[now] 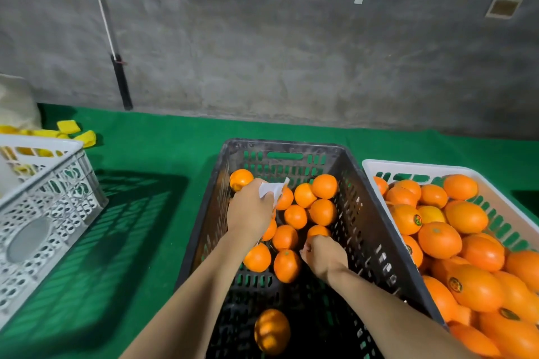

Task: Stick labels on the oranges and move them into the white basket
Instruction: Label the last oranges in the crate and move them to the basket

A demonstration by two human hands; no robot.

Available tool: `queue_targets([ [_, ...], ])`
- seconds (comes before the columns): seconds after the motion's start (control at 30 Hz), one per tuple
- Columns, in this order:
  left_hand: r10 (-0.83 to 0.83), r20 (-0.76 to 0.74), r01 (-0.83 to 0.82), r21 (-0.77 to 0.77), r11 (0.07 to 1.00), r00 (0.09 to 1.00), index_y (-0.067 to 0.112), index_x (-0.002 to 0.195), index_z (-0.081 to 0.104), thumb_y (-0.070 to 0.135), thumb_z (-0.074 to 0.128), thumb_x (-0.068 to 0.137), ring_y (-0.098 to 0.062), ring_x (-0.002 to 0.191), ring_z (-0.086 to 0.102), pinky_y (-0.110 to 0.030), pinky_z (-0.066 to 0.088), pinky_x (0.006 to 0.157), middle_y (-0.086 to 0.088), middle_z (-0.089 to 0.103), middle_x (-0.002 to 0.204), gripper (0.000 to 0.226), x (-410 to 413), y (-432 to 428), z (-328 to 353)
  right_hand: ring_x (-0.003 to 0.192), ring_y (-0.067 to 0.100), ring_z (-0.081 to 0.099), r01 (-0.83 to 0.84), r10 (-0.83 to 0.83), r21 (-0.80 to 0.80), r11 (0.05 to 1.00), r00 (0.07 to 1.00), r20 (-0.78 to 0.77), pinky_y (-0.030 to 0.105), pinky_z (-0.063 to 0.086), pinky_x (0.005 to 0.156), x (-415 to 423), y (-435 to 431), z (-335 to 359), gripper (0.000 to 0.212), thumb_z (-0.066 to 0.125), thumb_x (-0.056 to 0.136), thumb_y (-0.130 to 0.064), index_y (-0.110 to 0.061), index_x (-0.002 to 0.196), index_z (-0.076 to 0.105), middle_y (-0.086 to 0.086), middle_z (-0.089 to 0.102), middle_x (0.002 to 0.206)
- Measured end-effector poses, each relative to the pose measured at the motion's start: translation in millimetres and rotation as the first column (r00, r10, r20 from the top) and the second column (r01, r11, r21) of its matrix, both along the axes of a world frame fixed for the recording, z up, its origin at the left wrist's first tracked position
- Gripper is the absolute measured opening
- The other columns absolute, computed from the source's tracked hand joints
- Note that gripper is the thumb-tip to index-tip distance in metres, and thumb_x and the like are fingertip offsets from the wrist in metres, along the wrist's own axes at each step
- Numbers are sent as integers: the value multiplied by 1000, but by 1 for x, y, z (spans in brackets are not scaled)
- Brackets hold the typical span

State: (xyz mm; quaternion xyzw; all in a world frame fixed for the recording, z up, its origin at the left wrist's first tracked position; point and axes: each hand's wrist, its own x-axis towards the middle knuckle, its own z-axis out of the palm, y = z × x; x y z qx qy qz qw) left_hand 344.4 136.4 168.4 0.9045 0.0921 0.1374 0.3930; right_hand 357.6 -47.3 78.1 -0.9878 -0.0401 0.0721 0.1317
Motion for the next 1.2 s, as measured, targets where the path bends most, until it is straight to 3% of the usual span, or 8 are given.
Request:
queue_targets([
  [0.1, 4, 3, -4, 33, 999, 1000, 16, 135, 53, 31, 49, 103, -10, 55, 44, -28, 25, 48, 8, 45, 64, 35, 0, 1, -1, 80, 24, 60, -66, 65, -4, 998, 997, -36, 27, 42, 65, -1, 6, -4, 25, 53, 97, -33, -19, 78, 61, 0, 64, 83],
  [0.3, 22, 3, -22, 27, 999, 1000, 17, 135, 53, 31, 49, 103, -10, 59, 47, -28, 28, 49, 8, 48, 68, 35, 4, 0, -1, 75, 20, 60, -90, 116, 159, 983, 980, -160, 28, 39, 60, 0, 4, -11, 29, 61, 91, -32, -20, 65, 55, -4, 57, 68],
  [0.4, 22, 6, -22, 27, 999, 1000, 16, 136, 53, 30, 49, 103, -11, 58, 47, -28, 27, 49, 7, 48, 68, 36, 3, 1, -1, 80, 19, 63, -54, 117, 277, 959, 970, -215, 32, 48, 73, 1, 3, -10, 26, 67, 89, -28, -22, 65, 62, -2, 63, 70],
  [0.53, 24, 8, -24, 30, 999, 1000, 15, 132, 55, 30, 49, 103, -10, 58, 47, -27, 27, 48, 9, 47, 68, 34, 4, 1, -1, 94, 19, 66, -79, 230, 408, 910, 914, -336, 34, 52, 87, -1, 5, -8, 13, 80, 81, -27, -16, 86, 75, 4, 73, 91],
  [0.77, 22, -1, -22, 32, 999, 1000, 14, 135, 53, 30, 50, 102, -7, 59, 45, -25, 26, 48, 12, 43, 68, 37, 5, -1, 0, 96, 15, 62, -123, 265, 369, 921, 893, -364, 27, 48, 79, -4, 13, -12, 18, 76, 85, -33, -19, 92, 70, -3, 68, 94],
  [1.03, 23, 12, -23, 55, 998, 1000, 8, 121, 57, 29, 51, 102, -10, 55, 41, -27, 22, 48, 9, 40, 64, 29, 5, -2, -2, 84, 20, 57, -217, 266, 182, 959, 910, -318, 33, 40, 65, -4, 18, -21, 48, 77, 76, -48, -26, 100, 42, -6, 54, 87],
  [1.1, 18, 15, -19, 58, 998, 1000, 10, 123, 57, 29, 51, 102, -10, 54, 42, -27, 22, 48, 9, 41, 64, 29, 5, -1, -2, 104, 24, 61, -208, 260, 187, 960, 910, -324, 34, 46, 76, -3, 19, -21, 60, 78, 76, -50, -27, 121, 45, -4, 61, 107],
  [1.2, 5, 15, -6, 69, 998, 1000, 12, 128, 56, 29, 50, 103, -9, 55, 43, -27, 23, 48, 10, 41, 65, 31, 5, -1, -2, 134, 30, 47, -219, 260, 152, 964, 901, -348, 40, 42, 108, -2, 21, -22, 89, 79, 77, -50, -25, 151, 35, 6, 43, 148],
])
